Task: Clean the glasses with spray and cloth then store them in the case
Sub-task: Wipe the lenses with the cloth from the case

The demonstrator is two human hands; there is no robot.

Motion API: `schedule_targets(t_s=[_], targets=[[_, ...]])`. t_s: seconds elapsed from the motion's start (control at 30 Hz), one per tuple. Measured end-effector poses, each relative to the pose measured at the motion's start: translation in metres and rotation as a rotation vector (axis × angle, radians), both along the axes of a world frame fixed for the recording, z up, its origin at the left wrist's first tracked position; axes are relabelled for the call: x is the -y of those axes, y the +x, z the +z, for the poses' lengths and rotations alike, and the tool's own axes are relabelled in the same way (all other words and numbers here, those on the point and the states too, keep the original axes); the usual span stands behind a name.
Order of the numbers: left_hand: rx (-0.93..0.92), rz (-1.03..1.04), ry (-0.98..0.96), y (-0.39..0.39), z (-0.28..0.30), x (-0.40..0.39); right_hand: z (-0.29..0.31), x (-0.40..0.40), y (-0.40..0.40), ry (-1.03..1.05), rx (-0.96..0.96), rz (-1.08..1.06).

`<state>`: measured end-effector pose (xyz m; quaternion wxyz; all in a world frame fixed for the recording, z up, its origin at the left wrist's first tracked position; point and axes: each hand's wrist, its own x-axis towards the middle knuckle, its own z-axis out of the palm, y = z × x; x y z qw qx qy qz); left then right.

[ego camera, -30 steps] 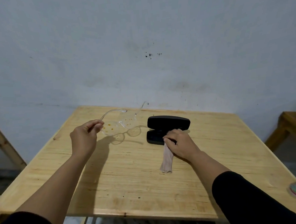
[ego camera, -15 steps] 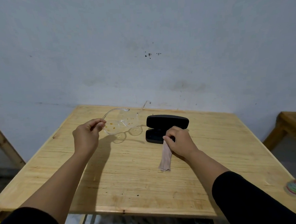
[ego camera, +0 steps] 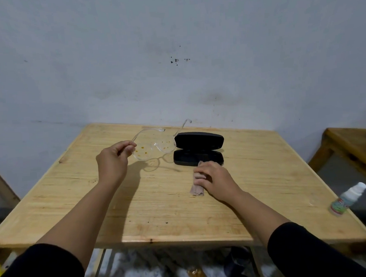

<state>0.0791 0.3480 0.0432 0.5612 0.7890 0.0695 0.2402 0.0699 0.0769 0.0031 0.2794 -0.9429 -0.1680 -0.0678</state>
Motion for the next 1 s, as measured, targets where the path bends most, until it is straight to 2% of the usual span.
schedule_targets(t_s=[0.1,0.27,0.37,0.47,0.57,0.67,0.87,1.0], targets=[[-0.004,-0.002,-0.022,-0.005,-0.001,0.000,0.001,-0.001,0.000,0.001,-0.032,-0.008],[0.001,-0.009,-0.056,-0.013,-0.004,0.000,0.001,-0.014,-0.001,0.043,0.034,-0.099],[-0.002,-0.013,-0.053,-0.017,-0.008,0.002,0.005,-0.018,-0.008,0.228,0.022,-0.209],[0.006,-0.026,-0.049,-0.019,-0.014,0.005,0.009,-0.023,-0.012,0.530,-0.103,-0.335],[0.014,-0.051,-0.050,-0.023,-0.018,0.012,0.015,-0.029,-0.013,0.868,-0.211,-0.342],[0.029,-0.090,-0.063,-0.029,-0.017,0.024,0.024,-0.036,-0.014,1.065,-0.199,-0.350],[0.078,-0.178,-0.097,-0.040,-0.008,0.041,0.035,-0.047,-0.019,1.274,-0.184,-0.383],[0.108,-0.173,-0.095,-0.044,-0.003,0.045,0.038,-0.052,-0.022,1.243,-0.126,-0.390]])
